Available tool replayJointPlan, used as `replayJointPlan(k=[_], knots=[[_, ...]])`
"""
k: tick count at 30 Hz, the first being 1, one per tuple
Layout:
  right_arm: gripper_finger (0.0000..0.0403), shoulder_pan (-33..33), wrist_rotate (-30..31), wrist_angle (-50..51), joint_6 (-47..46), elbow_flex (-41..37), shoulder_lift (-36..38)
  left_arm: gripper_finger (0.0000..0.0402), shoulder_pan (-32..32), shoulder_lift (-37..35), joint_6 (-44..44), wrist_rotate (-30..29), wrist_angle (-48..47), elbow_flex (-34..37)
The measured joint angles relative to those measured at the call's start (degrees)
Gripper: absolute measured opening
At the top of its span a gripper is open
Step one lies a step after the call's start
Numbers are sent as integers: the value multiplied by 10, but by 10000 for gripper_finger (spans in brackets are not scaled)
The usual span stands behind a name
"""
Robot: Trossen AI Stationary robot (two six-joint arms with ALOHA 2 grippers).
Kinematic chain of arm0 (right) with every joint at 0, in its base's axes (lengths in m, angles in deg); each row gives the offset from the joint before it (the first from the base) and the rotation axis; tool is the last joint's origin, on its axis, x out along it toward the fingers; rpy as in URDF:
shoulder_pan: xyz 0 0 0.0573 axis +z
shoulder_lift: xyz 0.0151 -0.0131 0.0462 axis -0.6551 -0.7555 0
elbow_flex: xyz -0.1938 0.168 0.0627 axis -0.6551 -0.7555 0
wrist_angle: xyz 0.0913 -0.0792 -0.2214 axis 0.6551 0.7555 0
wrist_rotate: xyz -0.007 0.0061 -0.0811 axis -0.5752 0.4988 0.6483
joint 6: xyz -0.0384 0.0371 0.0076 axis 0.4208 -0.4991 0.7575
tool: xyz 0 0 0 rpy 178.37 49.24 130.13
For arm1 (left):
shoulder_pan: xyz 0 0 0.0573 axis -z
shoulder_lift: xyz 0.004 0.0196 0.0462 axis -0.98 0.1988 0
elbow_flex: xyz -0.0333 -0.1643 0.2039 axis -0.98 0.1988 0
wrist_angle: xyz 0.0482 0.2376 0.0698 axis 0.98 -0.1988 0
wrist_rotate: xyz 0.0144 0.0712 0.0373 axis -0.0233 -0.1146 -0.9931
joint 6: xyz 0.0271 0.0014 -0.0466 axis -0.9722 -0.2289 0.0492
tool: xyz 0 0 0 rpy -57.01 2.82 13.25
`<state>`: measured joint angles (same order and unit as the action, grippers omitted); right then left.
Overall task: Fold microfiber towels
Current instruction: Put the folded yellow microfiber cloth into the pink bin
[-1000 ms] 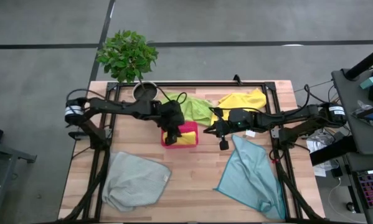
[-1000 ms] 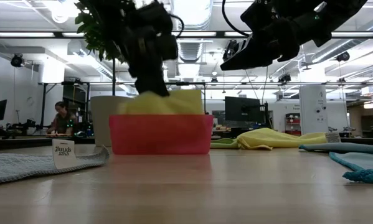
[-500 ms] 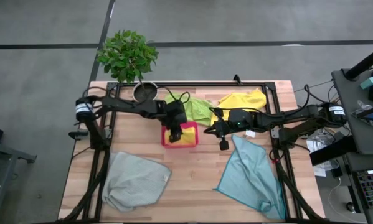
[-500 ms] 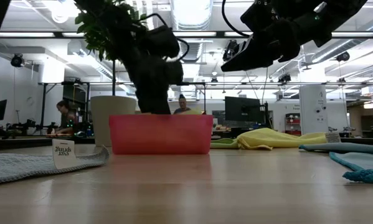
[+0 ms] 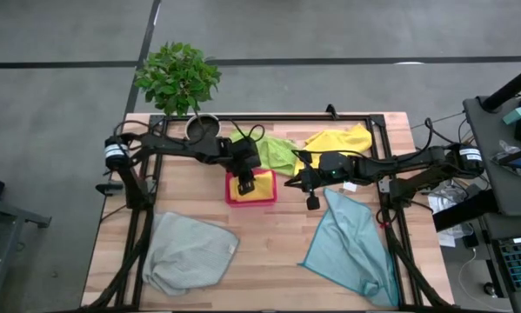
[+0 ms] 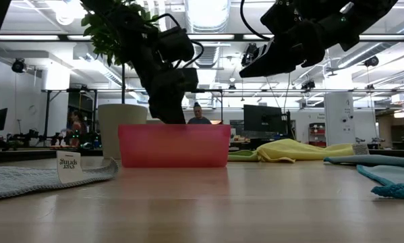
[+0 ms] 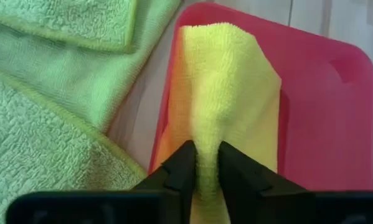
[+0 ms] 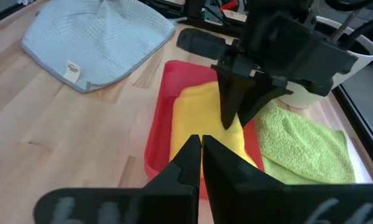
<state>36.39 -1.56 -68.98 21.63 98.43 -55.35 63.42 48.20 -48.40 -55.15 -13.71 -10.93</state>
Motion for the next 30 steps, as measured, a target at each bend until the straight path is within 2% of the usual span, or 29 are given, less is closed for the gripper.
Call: replayJointPlan(k=[7, 12, 17, 21, 24, 27, 30], knots=[[9, 0, 0, 3, 0, -1, 0, 127, 0, -13, 1, 0, -6, -1], [9, 0, 0, 3, -9, -1, 0, 149, 0, -43, -17, 0, -40, -1], [9, 0, 48, -2, -54, 10, -29, 148, 7, -92, -52, -18, -104, 9], [9, -3, 63, -3, -78, 57, -94, 130, 27, -115, -84, -58, -71, 43], [9, -5, 63, 21, -80, 116, -163, 112, 34, -117, -89, -67, -34, 68], [9, -10, 82, 110, -73, 196, -226, 95, 37, -116, -89, -92, -12, 86], [9, -17, 117, 228, -69, 283, -278, 81, 38, -116, -89, -146, -9, 101]])
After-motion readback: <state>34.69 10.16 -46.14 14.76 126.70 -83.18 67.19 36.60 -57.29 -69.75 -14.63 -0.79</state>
